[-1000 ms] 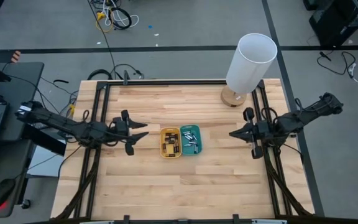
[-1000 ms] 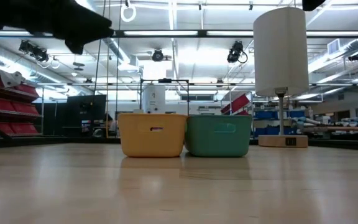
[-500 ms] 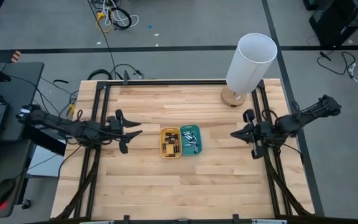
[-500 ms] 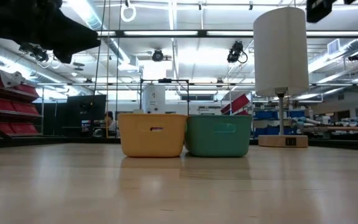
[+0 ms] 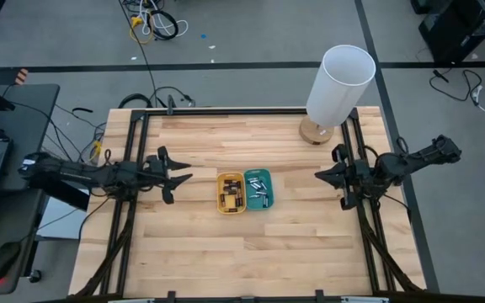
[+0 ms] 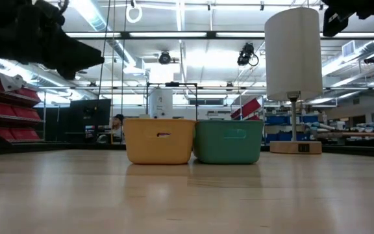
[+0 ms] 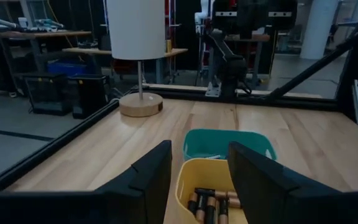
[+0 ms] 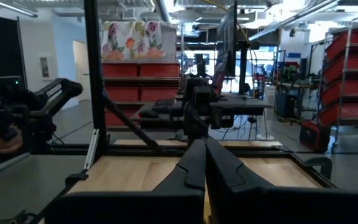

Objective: Sort batteries
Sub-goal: Return to Home Position

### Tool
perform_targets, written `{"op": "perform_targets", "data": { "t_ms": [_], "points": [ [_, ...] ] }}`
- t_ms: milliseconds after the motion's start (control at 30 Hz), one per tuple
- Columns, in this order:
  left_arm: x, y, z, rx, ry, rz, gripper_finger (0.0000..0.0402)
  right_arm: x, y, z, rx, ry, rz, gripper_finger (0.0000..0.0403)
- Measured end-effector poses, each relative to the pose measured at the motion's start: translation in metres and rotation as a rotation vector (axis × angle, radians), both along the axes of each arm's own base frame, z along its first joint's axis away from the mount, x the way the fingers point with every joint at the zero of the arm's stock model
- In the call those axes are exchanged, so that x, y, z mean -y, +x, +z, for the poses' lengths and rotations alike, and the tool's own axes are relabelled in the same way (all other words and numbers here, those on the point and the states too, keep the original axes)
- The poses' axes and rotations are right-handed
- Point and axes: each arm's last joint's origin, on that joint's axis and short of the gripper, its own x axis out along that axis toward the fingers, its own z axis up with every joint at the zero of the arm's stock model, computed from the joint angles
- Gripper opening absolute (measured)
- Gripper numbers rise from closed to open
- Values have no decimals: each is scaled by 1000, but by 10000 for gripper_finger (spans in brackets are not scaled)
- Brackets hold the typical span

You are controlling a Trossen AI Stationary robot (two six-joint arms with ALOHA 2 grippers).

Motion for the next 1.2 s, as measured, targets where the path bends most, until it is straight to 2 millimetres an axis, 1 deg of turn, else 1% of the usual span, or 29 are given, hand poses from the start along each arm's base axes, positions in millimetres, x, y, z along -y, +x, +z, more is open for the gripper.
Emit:
{"op": "perform_targets", "data": {
  "t_ms": [133, 233, 300, 400, 467, 567, 700, 767, 867, 967, 1067, 1200],
  "points": [
    [-7, 0, -10, -6, -29, 14, 172, 2, 1, -10, -19, 18, -14, 0],
    [-10, 0, -11, -8, -65, 33, 172, 3, 1, -17, -31, 27, -23, 0],
    [-10, 0, -9, -10, -78, 22, 172, 4, -1, -18, -27, 36, -26, 0],
    [-9, 1, 2, -5, -77, -8, 172, 5, -5, -18, -16, 40, -26, 0],
    [-9, 1, 6, -35, -75, -10, 172, 7, -9, -16, -1, 45, -26, 0],
    [-9, 1, 5, -95, -73, -7, 172, 9, -17, -17, 0, 59, -24, 0],
    [-9, 0, 4, -107, -76, -7, 172, 12, -25, -20, -8, 97, -18, 0],
    [-9, 0, 1, -115, -75, -7, 172, 13, -28, -21, -3, 108, -17, 0],
    [-9, -3, -13, -137, -75, -3, 172, 14, -32, -22, -4, 120, -15, 0],
    [-10, -5, -25, -98, -95, 12, 172, 14, -31, -25, -17, 119, -15, 0],
    [-10, -7, -29, -67, -104, 13, 172, 14, -29, -31, -34, 115, -29, 0],
    [-10, -9, -29, -63, -111, 13, 172, 14, -26, -39, -50, 118, -75, 0]
  ]
}}
